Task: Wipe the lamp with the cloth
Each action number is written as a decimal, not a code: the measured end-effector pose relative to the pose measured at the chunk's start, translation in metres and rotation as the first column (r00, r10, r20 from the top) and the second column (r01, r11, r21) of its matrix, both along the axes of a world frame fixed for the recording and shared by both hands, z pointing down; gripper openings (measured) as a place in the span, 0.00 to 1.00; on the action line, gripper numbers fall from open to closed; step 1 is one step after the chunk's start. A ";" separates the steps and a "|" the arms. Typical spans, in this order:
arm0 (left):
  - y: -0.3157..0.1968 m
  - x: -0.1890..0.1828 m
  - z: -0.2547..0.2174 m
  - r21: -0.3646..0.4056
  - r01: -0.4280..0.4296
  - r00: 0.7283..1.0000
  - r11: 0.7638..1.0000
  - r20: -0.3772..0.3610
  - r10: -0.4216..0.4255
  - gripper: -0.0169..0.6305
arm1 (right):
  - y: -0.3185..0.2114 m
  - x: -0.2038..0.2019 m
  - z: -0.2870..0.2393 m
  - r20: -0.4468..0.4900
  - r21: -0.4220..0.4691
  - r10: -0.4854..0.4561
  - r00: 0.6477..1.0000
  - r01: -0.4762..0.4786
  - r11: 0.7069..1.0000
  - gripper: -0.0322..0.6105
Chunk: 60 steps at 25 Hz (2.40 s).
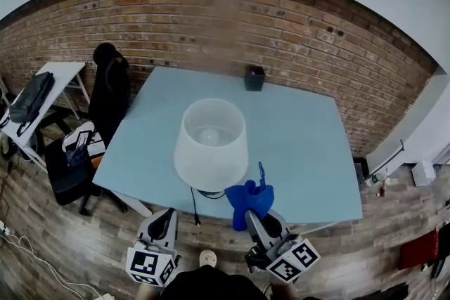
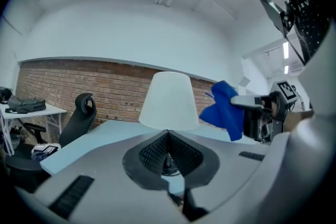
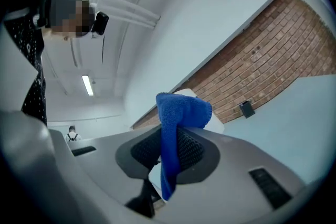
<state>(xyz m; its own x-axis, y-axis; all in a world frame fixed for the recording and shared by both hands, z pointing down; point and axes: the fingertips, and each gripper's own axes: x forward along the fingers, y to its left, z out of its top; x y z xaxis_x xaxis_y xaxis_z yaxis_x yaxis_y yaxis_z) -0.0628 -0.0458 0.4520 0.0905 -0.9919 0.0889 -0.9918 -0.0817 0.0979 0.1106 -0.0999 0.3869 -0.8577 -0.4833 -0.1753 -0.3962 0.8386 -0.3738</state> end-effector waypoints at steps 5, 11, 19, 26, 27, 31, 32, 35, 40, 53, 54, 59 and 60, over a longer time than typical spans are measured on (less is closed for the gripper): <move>-0.038 -0.036 0.003 0.012 0.059 0.998 0.998 -0.014 -0.059 0.04 | -0.051 -0.004 -0.033 0.094 -0.058 -0.023 0.995 0.029 0.998 0.15; -0.065 -0.058 -0.008 0.029 0.056 0.998 0.998 -0.007 -0.056 0.04 | -0.095 -0.007 -0.100 0.256 -0.144 -0.080 0.963 0.120 0.982 0.15; -0.106 -0.094 -0.033 0.062 0.006 1.000 0.998 0.006 -0.006 0.04 | -0.094 -0.027 -0.171 0.578 -0.186 -0.284 0.765 0.462 0.867 0.15; -0.134 -0.105 -0.049 0.050 -0.074 0.996 0.996 0.053 0.071 0.04 | -0.117 -0.043 -0.096 0.335 -0.409 -0.101 0.937 0.241 0.880 0.15; -0.137 -0.106 -0.047 0.046 -0.081 0.996 0.996 0.050 0.078 0.04 | -0.120 -0.043 -0.090 0.312 -0.417 -0.083 0.947 0.215 0.883 0.15; -0.143 -0.107 -0.038 0.027 -0.104 0.994 0.994 0.028 0.103 0.04 | -0.127 -0.045 -0.069 0.259 -0.457 -0.058 0.964 0.175 0.872 0.15; -0.145 -0.106 -0.036 0.022 -0.109 0.994 0.994 0.023 0.109 0.04 | -0.129 -0.044 -0.065 0.246 -0.464 -0.052 0.968 0.165 0.870 0.15; -0.148 -0.103 -0.029 0.010 -0.126 0.992 0.992 0.012 0.126 0.04 | -0.133 -0.041 -0.052 0.219 -0.479 -0.043 0.975 0.146 0.865 0.15; -0.153 -0.102 -0.024 0.006 -0.134 0.991 0.991 0.003 0.134 0.04 | -0.137 -0.039 -0.029 0.147 -0.502 -0.042 0.988 0.111 0.858 0.15; -0.160 -0.096 -0.021 0.002 -0.125 0.992 0.992 0.006 0.125 0.04 | -0.147 -0.002 0.076 -0.262 -0.552 -0.052 0.964 -0.105 0.827 0.15; -0.160 -0.097 -0.020 0.001 -0.124 0.992 0.992 0.007 0.124 0.04 | -0.151 0.001 0.078 -0.267 -0.555 -0.042 0.963 -0.118 0.823 0.15; -0.162 -0.101 -0.022 0.001 -0.112 0.994 0.994 0.010 0.112 0.04 | -0.177 0.009 0.035 -0.181 -0.506 -0.032 0.983 -0.065 0.860 0.15; -0.162 -0.102 -0.024 0.004 -0.109 0.994 0.994 0.010 0.109 0.04 | -0.182 0.006 0.017 -0.146 -0.481 -0.051 0.988 -0.025 0.877 0.15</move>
<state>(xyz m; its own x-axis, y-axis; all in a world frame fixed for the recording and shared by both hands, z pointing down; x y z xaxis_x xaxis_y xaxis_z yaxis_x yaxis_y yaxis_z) -0.1651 -0.2077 0.4283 0.1975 -0.9765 0.0856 -0.9779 -0.1902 0.0874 0.1162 -0.2821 0.4043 -0.8619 -0.4635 0.2056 -0.4695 0.5767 -0.6686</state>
